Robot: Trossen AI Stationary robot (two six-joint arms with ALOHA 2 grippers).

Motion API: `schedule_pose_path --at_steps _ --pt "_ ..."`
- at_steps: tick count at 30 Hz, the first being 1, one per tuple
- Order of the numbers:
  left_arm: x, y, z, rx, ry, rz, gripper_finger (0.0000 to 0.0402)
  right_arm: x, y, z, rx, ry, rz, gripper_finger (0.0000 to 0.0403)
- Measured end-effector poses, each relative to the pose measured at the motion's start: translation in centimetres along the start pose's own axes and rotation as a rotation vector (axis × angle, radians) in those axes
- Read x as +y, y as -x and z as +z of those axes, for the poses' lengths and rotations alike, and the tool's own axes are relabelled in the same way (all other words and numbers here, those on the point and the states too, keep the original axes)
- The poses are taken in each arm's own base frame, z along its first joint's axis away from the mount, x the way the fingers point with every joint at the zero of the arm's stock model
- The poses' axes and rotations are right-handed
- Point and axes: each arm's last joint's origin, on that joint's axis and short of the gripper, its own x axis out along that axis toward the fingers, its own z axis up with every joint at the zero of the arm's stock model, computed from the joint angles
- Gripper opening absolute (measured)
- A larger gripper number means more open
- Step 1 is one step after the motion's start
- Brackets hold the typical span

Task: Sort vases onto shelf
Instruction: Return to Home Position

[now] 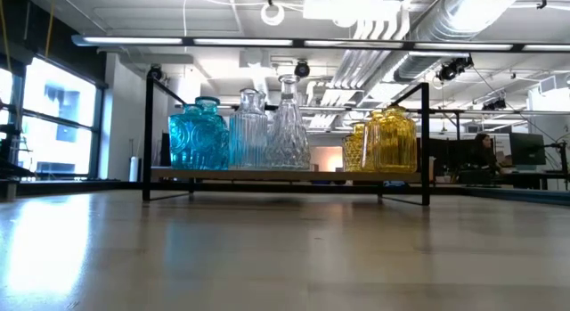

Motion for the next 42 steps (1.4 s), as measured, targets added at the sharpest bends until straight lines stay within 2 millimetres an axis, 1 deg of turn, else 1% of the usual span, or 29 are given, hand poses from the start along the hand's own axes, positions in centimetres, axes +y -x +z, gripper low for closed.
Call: schedule_pose_path --at_steps 3,4,6,10,13,15,16,18,20,25,27,30,32,35,37,40,42 --pt "-0.3 1.6 -1.2 0.043 0.032 -0.031 0.0101 -1.0 4.6 1.9 -0.016 0.012 0.043 0.0" --pt "-0.4 2.0 -1.5 0.062 0.045 -0.02 0.0101 -1.4 6.3 2.3 -0.038 0.021 0.045 0.0" --pt "-0.4 3.1 -2.0 0.037 0.073 0.025 0.0101 -2.2 9.5 3.3 -0.113 0.028 0.038 0.0" --pt "-0.7 6.2 -3.9 0.005 0.108 0.093 0.0101 -3.9 15.4 4.1 -0.243 0.049 0.038 0.0" --pt "-0.9 8.1 -6.0 -0.01 0.184 0.158 0.0101 -5.3 19.0 4.2 -0.305 0.001 0.08 0.0" --pt "-1.2 9.0 -7.4 -0.005 0.216 0.184 0.0101 -6.4 20.9 4.1 -0.291 0.01 0.155 0.0" --pt "-1.4 9.3 -8.1 -0.006 0.238 0.204 0.0101 -6.9 21.5 3.9 -0.286 0.009 0.179 0.0" --pt "-1.8 9.8 -10.0 0.016 0.267 0.22 0.0101 -7.5 22.4 3.3 -0.269 0.014 0.214 0.0" --pt "-2.3 9.8 -11.8 0.034 0.28 0.232 0.0101 -8.1 22.8 2.3 -0.236 0.058 0.229 0.0" --pt "-3.4 8.9 -17.2 0.12 0.397 0.212 0.0101 -10.0 23.3 0.2 -0.166 -0.014 0.214 0.0" --pt "-3.8 8.2 -19.3 0.149 0.45 0.192 0.0101 -9.8 23.3 -0.8 -0.19 -0.062 0.207 0.0" --pt "-4.5 7.1 -21.9 0.2 0.483 0.163 0.0101 -9.4 23.2 -2.4 -0.268 -0.039 0.195 0.0" --pt "-4.8 6.5 -23.4 0.223 0.488 0.166 0.0101 -9.7 23.3 -3.4 -0.322 -0.048 0.197 0.0" --pt "-5.2 5.9 -25.1 0.229 0.496 0.169 0.0101 -9.9 23.4 -5.6 -0.385 -0.08 0.234 0.0" --pt "-5.2 5.4 -25.7 0.233 0.506 0.185 0.0101 -10.3 23.3 -7.2 -0.412 -0.109 0.273 0.0" --pt "-5.1 4.6 -26.2 0.279 0.504 0.295 0.0101 -11.3 22.6 -9.6 -0.394 -0.197 0.324 0.0" --pt "-4.9 3.6 -26.3 0.266 0.491 0.37 0.0101 -11.8 21.7 -11.3 -0.387 -0.243 0.336 0.0"
